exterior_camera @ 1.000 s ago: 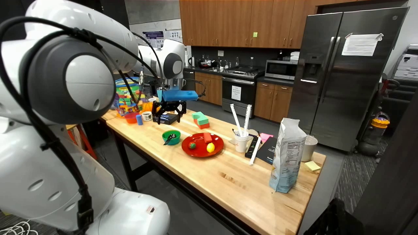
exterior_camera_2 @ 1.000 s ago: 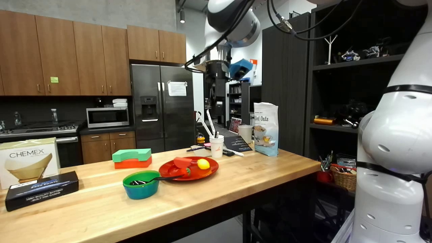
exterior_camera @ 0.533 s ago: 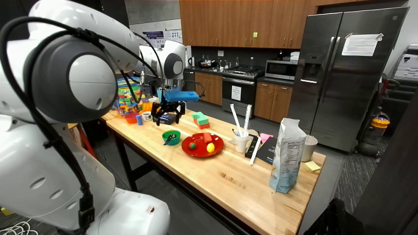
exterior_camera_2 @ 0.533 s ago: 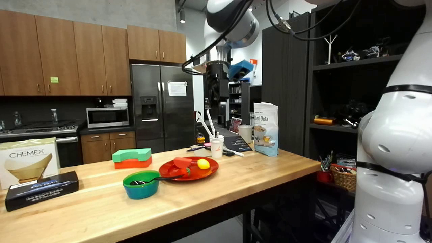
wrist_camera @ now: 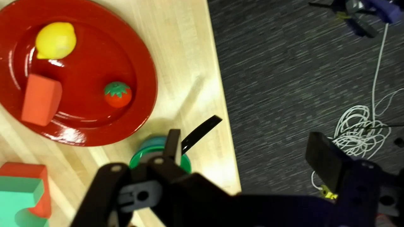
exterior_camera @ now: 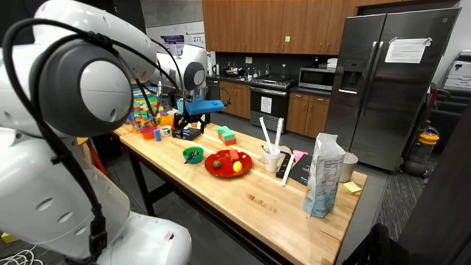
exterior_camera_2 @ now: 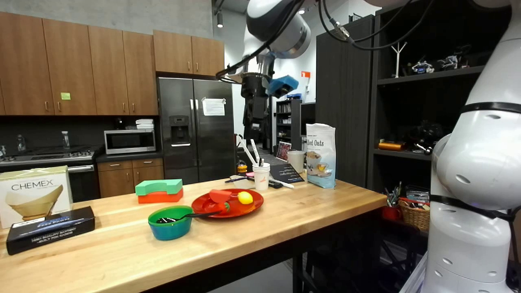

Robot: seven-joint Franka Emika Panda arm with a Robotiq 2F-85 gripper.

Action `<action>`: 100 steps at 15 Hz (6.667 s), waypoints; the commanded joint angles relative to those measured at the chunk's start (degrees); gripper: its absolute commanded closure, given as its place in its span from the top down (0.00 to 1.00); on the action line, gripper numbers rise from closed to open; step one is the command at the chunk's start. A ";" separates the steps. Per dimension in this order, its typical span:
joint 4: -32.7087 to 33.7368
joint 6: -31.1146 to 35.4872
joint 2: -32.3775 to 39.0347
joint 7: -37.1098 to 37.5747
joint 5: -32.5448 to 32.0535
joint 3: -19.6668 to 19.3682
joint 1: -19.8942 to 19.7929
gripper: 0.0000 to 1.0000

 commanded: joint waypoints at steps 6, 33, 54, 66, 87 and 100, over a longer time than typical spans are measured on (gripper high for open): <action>0.23 2.22 1.50 -1.07 3.62 -0.18 1.06 1.00; 32.09 3.77 43.87 -2.56 -1.72 8.87 -2.56 1.00; 31.79 22.06 53.66 -2.59 -1.02 13.11 -4.76 1.00; 32.45 21.19 53.40 -2.36 -2.10 13.00 -5.31 0.05; 23.52 18.03 43.26 -4.39 3.70 14.02 -10.56 0.02; 1.21 23.32 24.35 -2.89 11.94 7.81 -12.63 0.02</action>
